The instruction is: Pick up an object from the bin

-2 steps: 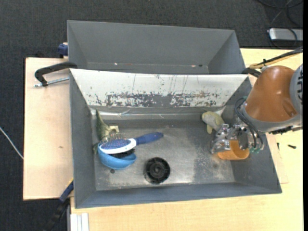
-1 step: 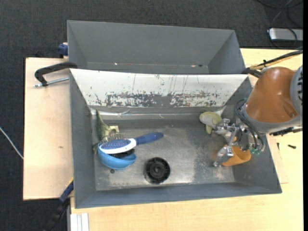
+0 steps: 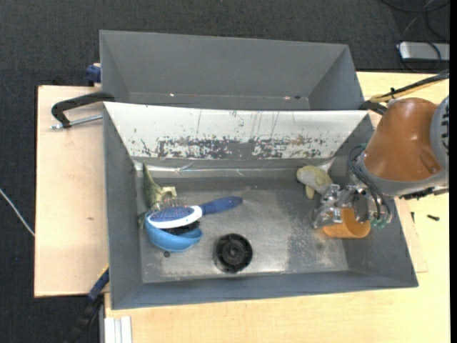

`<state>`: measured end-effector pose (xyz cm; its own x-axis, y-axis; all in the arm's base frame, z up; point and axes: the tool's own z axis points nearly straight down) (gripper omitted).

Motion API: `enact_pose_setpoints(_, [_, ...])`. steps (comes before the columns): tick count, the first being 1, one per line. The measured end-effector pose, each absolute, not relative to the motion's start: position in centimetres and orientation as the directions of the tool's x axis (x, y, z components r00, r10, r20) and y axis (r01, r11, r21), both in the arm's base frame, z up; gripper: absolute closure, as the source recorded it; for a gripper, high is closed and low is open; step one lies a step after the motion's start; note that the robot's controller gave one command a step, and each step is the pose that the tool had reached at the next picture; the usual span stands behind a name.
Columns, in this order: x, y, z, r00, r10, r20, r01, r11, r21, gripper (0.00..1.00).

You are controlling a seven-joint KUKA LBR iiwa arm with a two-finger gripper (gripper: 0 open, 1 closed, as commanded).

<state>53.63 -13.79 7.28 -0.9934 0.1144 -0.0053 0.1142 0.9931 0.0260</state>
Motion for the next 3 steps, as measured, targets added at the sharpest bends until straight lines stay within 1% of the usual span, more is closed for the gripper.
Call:
enact_pose_setpoints(1, [53.36,-13.94,7.09,-0.993,0.118,0.002,0.118,0.993,0.024,0.0])
enact_pose_setpoints(2, [53.61,-13.87,7.33,-0.993,0.115,-0.005,0.115,0.993,0.025,1.0])
enact_pose_setpoints(3, [53.36,-14.01,7.09,-0.993,0.119,0.002,0.119,0.993,0.023,0.0])
